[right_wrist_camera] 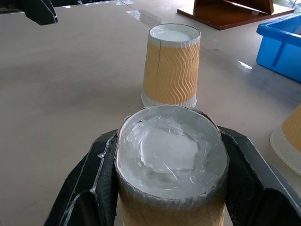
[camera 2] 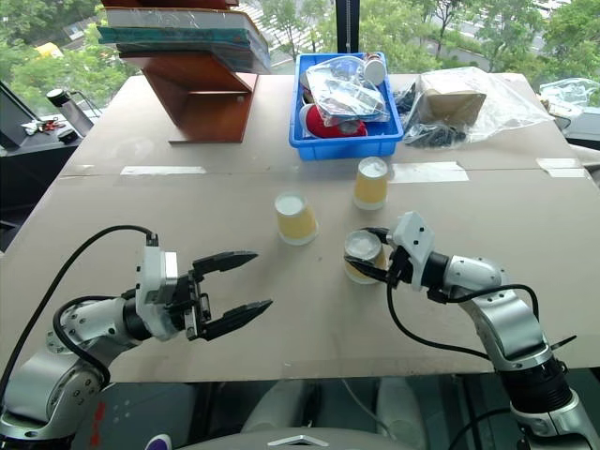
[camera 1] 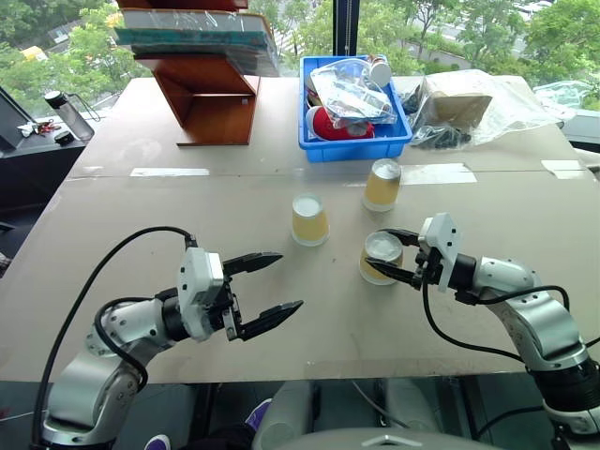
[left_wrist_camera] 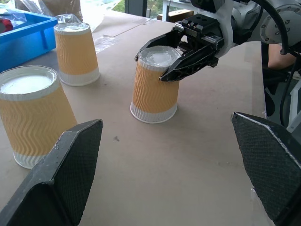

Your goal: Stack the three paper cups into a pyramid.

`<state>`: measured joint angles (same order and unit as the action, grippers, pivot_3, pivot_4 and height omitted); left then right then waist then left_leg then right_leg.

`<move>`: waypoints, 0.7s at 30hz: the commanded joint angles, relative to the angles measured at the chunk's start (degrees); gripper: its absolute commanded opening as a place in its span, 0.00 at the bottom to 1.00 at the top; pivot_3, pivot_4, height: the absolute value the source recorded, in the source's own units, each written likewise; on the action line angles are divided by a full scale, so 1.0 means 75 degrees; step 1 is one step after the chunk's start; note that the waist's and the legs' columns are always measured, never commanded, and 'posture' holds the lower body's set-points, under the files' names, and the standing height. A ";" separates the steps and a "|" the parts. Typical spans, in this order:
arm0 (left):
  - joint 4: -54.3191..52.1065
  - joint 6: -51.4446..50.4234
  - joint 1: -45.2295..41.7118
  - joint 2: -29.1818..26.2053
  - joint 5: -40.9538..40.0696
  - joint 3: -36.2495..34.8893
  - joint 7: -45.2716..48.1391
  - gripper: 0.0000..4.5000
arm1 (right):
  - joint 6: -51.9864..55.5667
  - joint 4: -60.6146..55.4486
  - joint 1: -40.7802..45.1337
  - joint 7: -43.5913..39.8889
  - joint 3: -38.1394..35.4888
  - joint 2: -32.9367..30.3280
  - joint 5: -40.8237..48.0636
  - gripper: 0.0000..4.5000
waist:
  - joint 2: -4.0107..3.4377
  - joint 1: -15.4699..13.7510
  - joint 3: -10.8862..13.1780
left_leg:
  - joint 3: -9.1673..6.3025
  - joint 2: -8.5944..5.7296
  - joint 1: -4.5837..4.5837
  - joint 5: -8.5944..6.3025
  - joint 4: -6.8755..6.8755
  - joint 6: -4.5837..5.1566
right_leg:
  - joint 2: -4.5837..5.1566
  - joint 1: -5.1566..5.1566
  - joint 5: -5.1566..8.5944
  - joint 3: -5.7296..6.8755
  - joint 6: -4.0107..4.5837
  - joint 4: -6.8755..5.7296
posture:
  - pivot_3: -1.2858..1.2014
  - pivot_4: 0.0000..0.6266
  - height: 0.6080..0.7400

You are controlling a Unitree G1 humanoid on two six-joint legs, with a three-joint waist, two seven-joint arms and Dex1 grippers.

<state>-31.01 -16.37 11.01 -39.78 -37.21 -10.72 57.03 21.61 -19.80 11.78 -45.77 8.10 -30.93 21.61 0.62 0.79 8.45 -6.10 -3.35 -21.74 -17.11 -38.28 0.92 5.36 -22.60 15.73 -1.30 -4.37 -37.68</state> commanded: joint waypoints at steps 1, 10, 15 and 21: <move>-0.0229 0.0167 0.0022 0.0014 0.0023 -0.0070 -0.0021 1.00 | -0.0098 0.0066 0.0116 -0.0122 -0.0061 0.0068 0.0065 0.53 | 0.0000 0.0000 0.0000 | 0.0000 0.0000 0.0000 0.0000 0.0000 0.0000 | 0.0000 0.0000 0.0000 0.0000 0.0000 0.0000 | 0.52 0.24 1.00; -0.0245 0.0182 0.0044 0.0003 0.0015 -0.0061 -0.0023 1.00 | 0.0009 0.0087 0.0320 -0.0311 -0.0134 0.0198 0.0322 0.99 | -0.0001 0.0001 0.0000 | -0.0001 0.0000 -0.0001 0.0000 0.0002 0.0000 | 0.0000 -0.0001 0.0000 0.0000 0.0000 0.0001 | 0.52 0.24 1.00; -0.0199 0.0200 0.0016 0.0027 0.0038 -0.0037 -0.0041 1.00 | 0.0289 -0.0432 0.0427 -0.0332 -0.0485 0.0011 0.0728 0.99 | -0.0001 0.0000 0.0001 | -0.0001 0.0000 -0.0002 0.0000 0.0001 0.0000 | 0.0001 -0.0001 0.0000 0.0001 0.0000 0.0002 | 0.52 0.24 1.00; -0.0163 0.0222 -0.0016 0.0063 0.0063 -0.0001 -0.0049 1.00 | 0.1014 -0.0555 0.1033 -0.0112 -0.1386 -0.0269 0.1627 0.99 | 0.0000 -0.0004 0.0001 | -0.0002 0.0000 -0.0002 0.0000 0.0001 0.0000 | 0.0002 0.0000 0.0000 0.0002 0.0000 0.0003 | 0.52 0.24 1.00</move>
<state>-31.00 -15.86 11.10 -39.44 -36.80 -10.67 56.61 28.07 -22.65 17.87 -47.54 0.37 -32.76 31.63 0.62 0.76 8.46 -6.12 -3.34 -21.76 -17.11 -38.27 0.92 5.37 -22.60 15.73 -1.28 -4.36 -37.66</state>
